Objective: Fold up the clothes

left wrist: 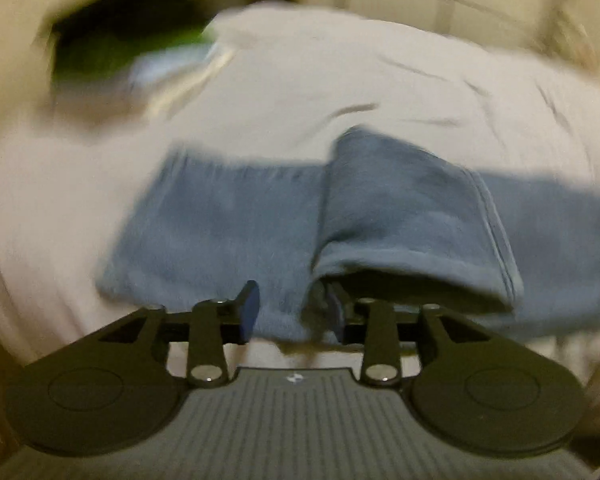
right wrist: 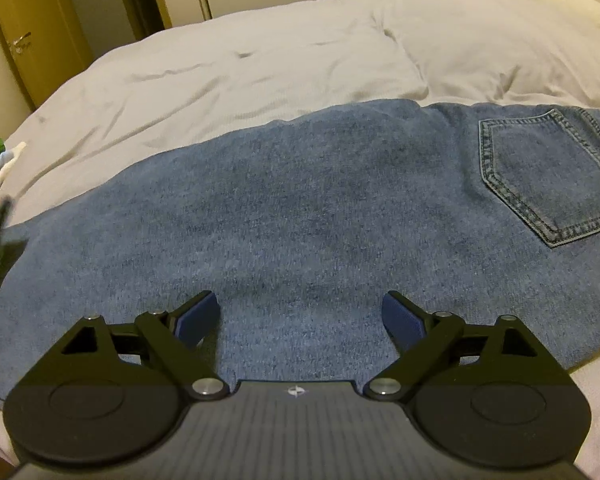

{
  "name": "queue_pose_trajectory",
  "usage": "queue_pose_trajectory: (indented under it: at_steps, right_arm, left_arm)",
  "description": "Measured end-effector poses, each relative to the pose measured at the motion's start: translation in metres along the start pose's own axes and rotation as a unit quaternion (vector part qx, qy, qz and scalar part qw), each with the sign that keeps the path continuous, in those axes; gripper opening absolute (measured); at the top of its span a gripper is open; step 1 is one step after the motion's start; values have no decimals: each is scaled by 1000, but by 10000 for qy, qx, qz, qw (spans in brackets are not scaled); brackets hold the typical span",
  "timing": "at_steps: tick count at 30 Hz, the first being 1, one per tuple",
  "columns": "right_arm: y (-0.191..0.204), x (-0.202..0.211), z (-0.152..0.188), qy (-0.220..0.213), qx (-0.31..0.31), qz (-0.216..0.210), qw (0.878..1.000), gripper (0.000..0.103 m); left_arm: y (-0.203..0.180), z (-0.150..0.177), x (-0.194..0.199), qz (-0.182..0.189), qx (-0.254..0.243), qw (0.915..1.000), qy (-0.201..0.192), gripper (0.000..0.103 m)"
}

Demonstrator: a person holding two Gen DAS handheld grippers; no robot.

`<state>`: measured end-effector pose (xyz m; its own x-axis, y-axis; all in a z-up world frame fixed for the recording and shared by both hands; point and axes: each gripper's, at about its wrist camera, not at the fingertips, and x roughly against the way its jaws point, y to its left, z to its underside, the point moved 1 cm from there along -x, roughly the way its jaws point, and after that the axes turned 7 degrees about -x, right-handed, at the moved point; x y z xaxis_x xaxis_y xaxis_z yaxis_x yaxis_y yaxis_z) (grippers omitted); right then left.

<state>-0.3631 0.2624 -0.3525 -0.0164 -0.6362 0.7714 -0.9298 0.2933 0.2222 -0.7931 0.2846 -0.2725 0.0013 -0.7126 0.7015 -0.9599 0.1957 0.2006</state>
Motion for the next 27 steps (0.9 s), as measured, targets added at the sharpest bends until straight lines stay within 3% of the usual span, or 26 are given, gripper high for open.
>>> queue_pose_trajectory:
  at_steps: [1,3,6,9,11,12,13,16,18,20,23,25,27]
  right_arm:
    - [0,0,0,5,8,12,10000,92]
    - [1,0,1,14,22,25,10000,93]
    - [1,-1,1,16,39,8,10000,97]
    - [1,-1,2,19,56,-9,10000,98]
    - [1,-1,2,21,68,-20,10000,98]
    - [1,-1,3,22,73,-26,10000,98]
    - [1,-1,3,23,79,-32,10000,98]
    - [1,-1,3,26,96,-49,9999,100]
    - [1,-1,4,28,107,-60,9999,100]
    - [1,-1,4,29,114,-60,9999,100]
    - [2,-2,4,31,126,-47,9999,101]
    - [3,-3,5,34,139,-16,9999,103]
    - [4,-5,5,36,150,20,9999,103]
  left_arm:
    - [-16,-4,5,-89,-536,9984,-160,50]
    - [-47,-8,10,-239,-1581,9860,-484,52]
    - [-93,-1,-2,-338,-2888,9547,-629,52]
    - [-120,8,-23,-651,-3651,9256,-761,51]
    - [-127,7,-32,-667,-3810,9182,-860,34]
    - [-127,3,-34,-556,-3725,9223,-865,15]
    - [-120,-4,-33,-379,-3387,9364,-836,8]
    - [-74,-27,-23,-87,-1779,9801,-881,5]
    - [-23,-36,-8,9,-313,9947,-980,5]
    - [37,-34,1,-7,1184,9884,-955,5]
    - [116,-7,-7,16,3000,9526,-506,8]
    - [147,18,-26,412,3763,9256,-23,9]
    - [155,35,-41,600,4012,9137,248,11]
